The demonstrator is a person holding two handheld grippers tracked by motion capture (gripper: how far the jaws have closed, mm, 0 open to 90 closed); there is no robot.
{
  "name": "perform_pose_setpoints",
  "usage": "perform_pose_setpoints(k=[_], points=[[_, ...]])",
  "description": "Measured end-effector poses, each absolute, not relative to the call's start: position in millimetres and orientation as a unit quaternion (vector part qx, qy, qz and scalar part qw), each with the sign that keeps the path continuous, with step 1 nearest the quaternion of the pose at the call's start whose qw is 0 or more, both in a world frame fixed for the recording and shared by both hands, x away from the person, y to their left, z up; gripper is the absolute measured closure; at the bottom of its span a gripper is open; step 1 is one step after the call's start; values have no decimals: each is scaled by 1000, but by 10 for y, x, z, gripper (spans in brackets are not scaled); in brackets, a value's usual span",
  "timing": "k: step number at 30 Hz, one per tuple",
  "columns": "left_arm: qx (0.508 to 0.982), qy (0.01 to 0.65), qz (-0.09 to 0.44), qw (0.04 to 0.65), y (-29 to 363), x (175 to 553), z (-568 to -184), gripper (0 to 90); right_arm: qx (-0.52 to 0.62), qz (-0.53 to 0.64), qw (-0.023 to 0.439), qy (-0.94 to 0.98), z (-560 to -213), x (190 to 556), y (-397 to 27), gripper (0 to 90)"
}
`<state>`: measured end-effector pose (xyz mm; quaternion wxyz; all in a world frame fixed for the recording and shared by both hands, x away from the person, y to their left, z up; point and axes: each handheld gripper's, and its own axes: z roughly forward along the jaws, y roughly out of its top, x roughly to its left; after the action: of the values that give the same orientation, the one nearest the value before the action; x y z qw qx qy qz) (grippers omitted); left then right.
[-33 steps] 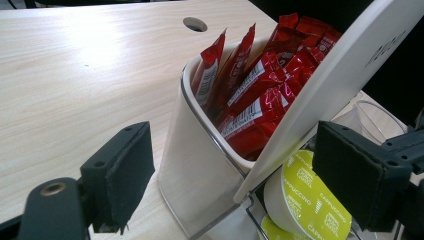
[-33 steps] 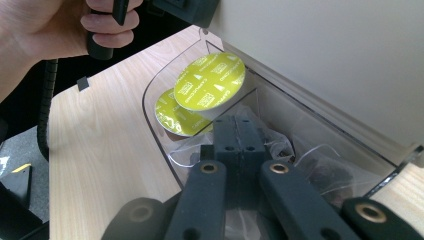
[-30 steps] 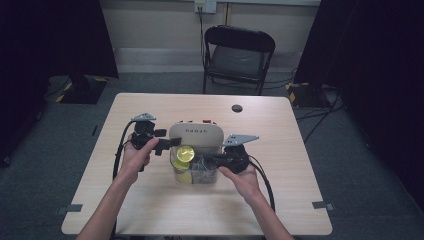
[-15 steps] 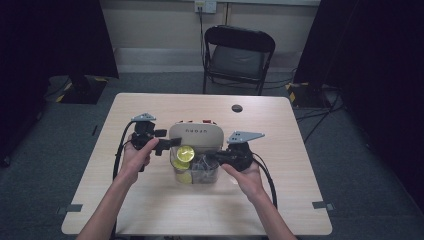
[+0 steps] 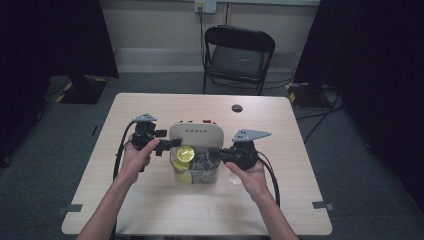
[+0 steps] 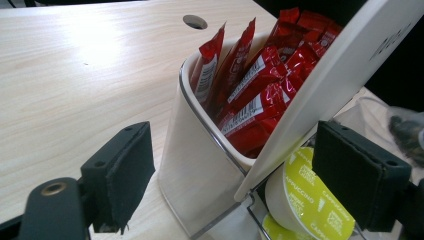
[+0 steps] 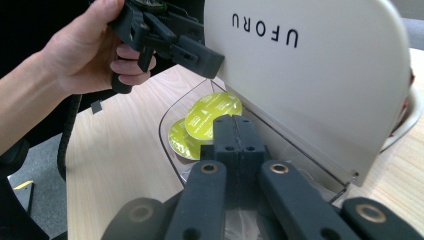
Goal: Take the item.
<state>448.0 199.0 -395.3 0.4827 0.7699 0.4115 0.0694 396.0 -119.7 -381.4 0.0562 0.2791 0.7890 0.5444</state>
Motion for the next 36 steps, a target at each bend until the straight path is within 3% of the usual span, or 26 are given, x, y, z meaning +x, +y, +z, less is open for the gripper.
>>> perform_pose_setpoints(k=[36], points=[[764,417,68,488,2025,4479,-3930,163,297,569,81,762,-3601,3851,-1616,900]])
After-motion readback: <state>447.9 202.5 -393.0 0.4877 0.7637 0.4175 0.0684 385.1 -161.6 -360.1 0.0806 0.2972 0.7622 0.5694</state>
